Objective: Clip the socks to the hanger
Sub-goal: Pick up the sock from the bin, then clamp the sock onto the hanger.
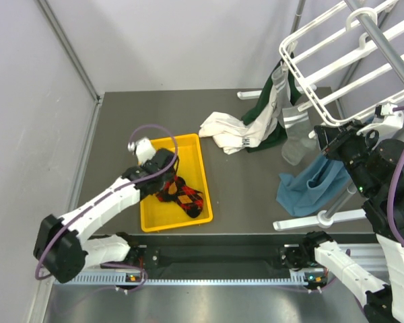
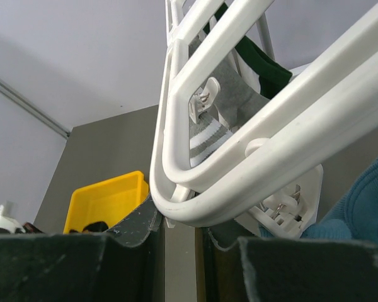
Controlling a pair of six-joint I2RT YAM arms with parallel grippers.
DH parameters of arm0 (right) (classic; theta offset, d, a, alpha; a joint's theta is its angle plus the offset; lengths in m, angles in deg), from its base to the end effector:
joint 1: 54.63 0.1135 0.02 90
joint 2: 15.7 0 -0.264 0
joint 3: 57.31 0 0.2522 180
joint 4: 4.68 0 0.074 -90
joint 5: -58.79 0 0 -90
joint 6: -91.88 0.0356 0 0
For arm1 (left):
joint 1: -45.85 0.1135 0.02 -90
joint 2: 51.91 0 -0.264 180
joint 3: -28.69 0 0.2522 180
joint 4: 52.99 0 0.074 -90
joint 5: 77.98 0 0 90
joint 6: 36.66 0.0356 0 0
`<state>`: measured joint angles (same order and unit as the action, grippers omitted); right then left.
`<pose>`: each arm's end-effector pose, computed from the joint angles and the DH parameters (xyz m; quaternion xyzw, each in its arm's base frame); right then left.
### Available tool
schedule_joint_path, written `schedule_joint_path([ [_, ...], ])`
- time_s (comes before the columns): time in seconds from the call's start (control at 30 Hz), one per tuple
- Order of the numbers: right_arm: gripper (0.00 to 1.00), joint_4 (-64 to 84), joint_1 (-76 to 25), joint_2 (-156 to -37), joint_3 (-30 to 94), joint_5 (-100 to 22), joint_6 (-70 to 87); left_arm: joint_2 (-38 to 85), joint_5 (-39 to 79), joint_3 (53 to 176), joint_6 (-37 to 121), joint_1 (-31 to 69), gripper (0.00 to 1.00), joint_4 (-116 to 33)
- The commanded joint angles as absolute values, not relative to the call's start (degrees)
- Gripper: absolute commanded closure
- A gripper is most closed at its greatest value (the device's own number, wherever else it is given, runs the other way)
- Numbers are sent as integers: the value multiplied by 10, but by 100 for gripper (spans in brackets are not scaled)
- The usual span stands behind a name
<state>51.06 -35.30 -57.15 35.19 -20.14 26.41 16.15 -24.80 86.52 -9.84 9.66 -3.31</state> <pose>0.0865 0.0231 0.4755 0.0985 0.7283 0.1861 0.6521 0.1909 -0.1132 0.2249 -0.2935 0.8719 0.0095 0.3919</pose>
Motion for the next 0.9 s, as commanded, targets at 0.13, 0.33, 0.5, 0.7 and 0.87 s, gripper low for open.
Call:
schedule_joint_path([
  [0.13,100,565,-353,-578,351,-229,264,34,30,934,357,84,100,-308],
  [0.33,100,561,-353,-580,356,-258,271,85,350,998,453,81,100,-454],
  [0.5,100,551,-353,-580,358,-280,279,167,435,1062,444,49,100,-540],
  [0.7,100,543,-352,-581,359,-307,286,295,534,1175,431,1,100,-556],
  [0.87,100,543,-353,-580,363,-309,290,355,514,1238,431,-29,100,-562],
])
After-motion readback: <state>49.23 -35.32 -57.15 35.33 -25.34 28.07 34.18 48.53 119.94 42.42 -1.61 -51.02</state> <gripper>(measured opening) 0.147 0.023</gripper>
